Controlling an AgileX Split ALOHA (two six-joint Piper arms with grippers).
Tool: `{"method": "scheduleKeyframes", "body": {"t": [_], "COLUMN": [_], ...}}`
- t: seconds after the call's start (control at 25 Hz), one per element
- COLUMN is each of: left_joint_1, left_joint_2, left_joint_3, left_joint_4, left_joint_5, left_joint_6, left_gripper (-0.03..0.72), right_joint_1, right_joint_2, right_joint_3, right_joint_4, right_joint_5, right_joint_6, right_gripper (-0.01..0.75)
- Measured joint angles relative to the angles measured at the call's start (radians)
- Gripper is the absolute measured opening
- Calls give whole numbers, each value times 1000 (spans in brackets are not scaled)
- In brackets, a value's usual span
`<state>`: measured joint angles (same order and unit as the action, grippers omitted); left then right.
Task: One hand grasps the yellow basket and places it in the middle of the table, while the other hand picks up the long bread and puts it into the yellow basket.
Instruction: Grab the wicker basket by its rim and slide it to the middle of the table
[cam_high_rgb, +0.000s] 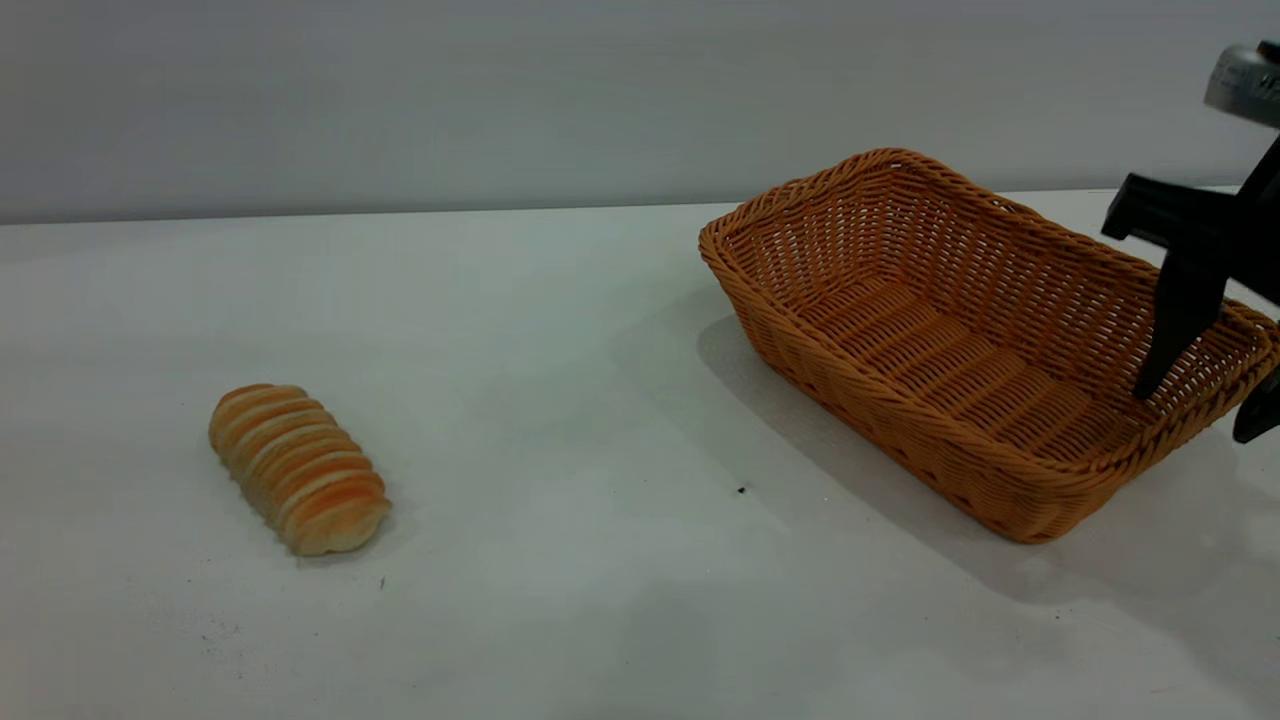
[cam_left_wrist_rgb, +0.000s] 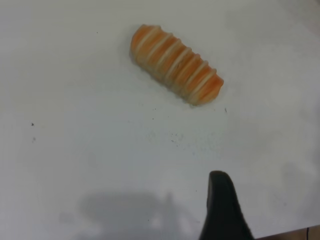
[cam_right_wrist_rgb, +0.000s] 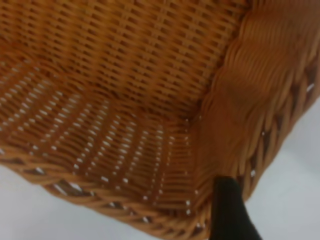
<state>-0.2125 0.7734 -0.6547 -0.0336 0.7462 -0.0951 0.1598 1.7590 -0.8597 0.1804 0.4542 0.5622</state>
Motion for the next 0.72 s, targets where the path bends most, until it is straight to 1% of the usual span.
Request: {"method": "scheduleKeyframes", "body": {"t": [0.16, 0.44, 0.6, 0.72], "left_joint_1": [0, 0, 0, 0], "left_joint_2": [0, 0, 0, 0], "left_joint_3": [0, 0, 0, 0], "left_joint_4": [0, 0, 0, 0], "left_joint_5": [-1, -10, -11, -14], "left_joint_6": [0, 0, 3, 4], "left_gripper": [517, 517, 517, 517], "right_joint_1": [0, 0, 0, 0], "right_joint_2": [43, 141, 176, 201], "right_joint_3": [-3, -5, -6, -9], "right_joint_4": [4, 12, 28, 40], "right_joint_5": [-56, -107, -172, -221], "right_joint_6": [0, 1, -3, -4], "right_gripper": [478, 478, 476, 461]}}
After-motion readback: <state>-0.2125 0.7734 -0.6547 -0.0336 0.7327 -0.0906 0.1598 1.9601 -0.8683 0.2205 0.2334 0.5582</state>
